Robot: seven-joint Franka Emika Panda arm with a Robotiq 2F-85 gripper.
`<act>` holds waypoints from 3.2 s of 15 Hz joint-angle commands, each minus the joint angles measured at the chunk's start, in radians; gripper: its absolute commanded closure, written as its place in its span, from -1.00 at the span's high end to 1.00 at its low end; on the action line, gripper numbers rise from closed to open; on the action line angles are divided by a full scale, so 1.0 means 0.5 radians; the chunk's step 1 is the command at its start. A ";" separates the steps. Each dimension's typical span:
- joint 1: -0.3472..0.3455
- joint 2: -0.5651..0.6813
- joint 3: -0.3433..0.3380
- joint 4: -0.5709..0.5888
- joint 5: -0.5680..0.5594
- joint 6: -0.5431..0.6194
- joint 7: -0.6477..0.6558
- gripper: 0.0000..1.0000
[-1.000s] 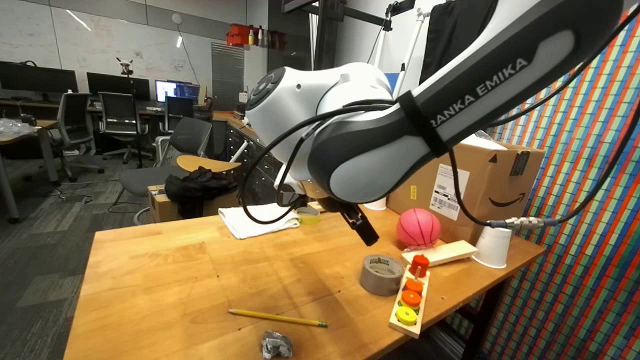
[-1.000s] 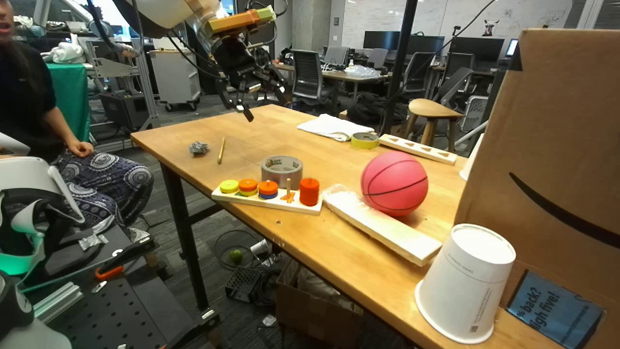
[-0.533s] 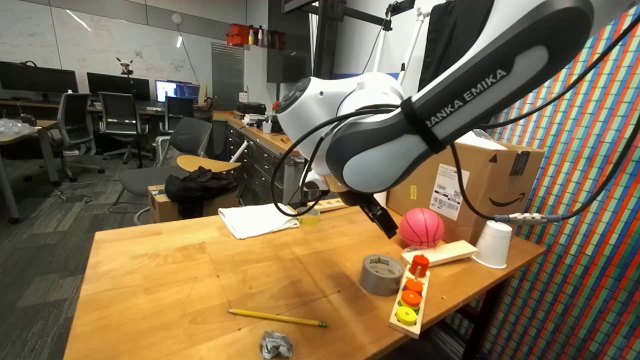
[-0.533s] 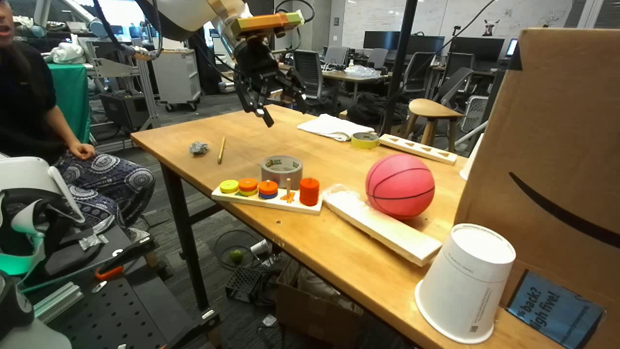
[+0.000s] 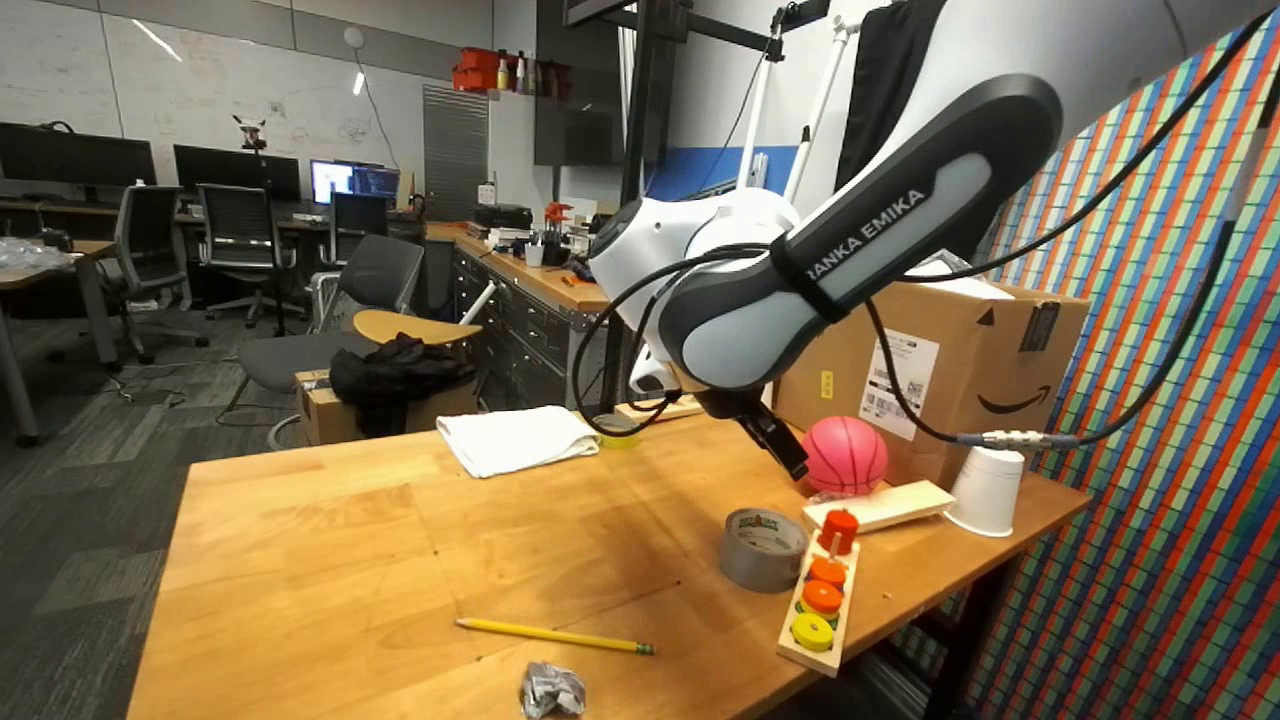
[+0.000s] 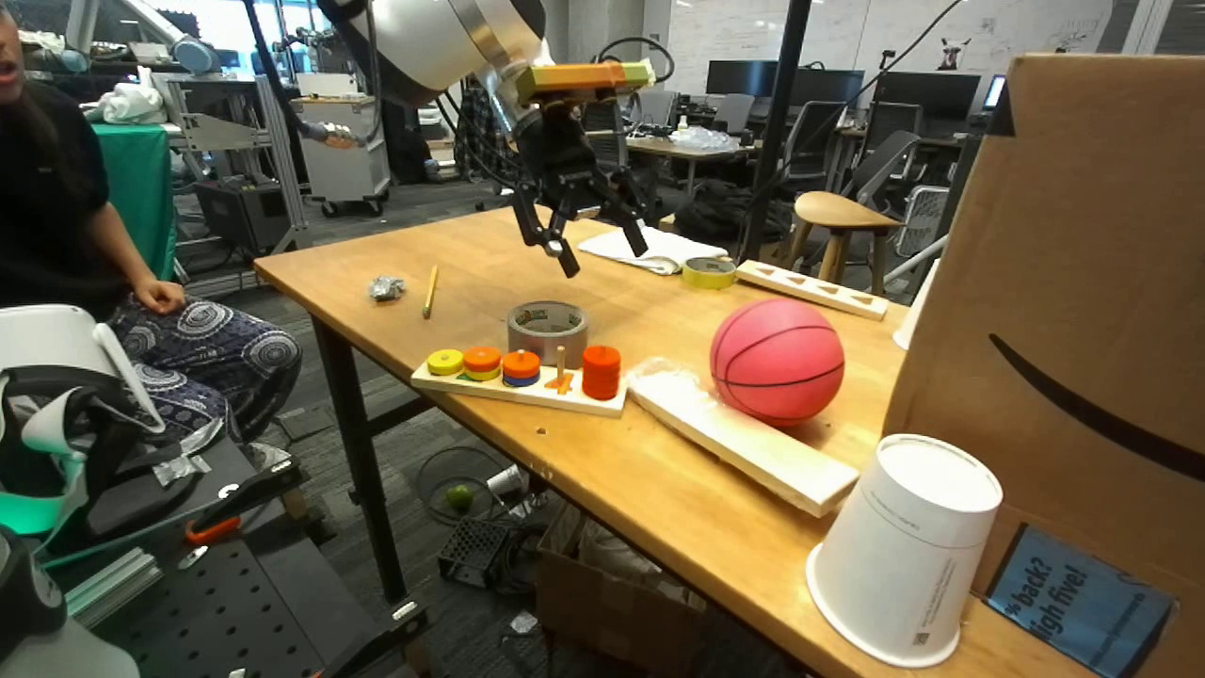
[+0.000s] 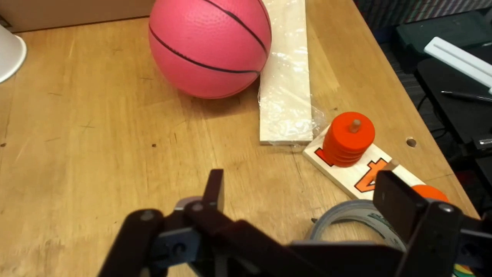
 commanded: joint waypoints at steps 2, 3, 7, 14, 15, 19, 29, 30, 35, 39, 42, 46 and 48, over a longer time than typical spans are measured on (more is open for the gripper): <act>-0.066 0.228 -0.058 0.169 0.037 -0.126 -0.089 1.00; -0.083 0.254 -0.069 0.174 0.038 -0.145 -0.094 1.00; -0.147 0.316 -0.101 0.200 0.061 -0.200 -0.075 1.00; -0.223 0.322 -0.144 0.214 0.148 -0.289 0.023 1.00; -0.230 0.325 -0.150 0.219 0.170 -0.307 0.051 1.00; -0.259 0.325 -0.197 0.201 0.229 -0.294 0.350 1.00; -0.292 0.248 -0.275 0.150 0.459 -0.121 1.148 1.00; -0.295 0.240 -0.283 0.150 0.491 -0.098 1.206 1.00; -0.270 0.212 -0.335 0.127 0.494 0.047 1.502 1.00; -0.257 0.141 -0.374 0.097 0.404 0.047 1.677 1.00; -0.255 0.095 -0.379 0.080 0.393 0.042 1.778 1.00; -0.246 0.035 -0.371 0.068 0.401 0.034 1.880 1.00; -0.242 0.014 -0.366 0.064 0.417 0.043 1.928 1.00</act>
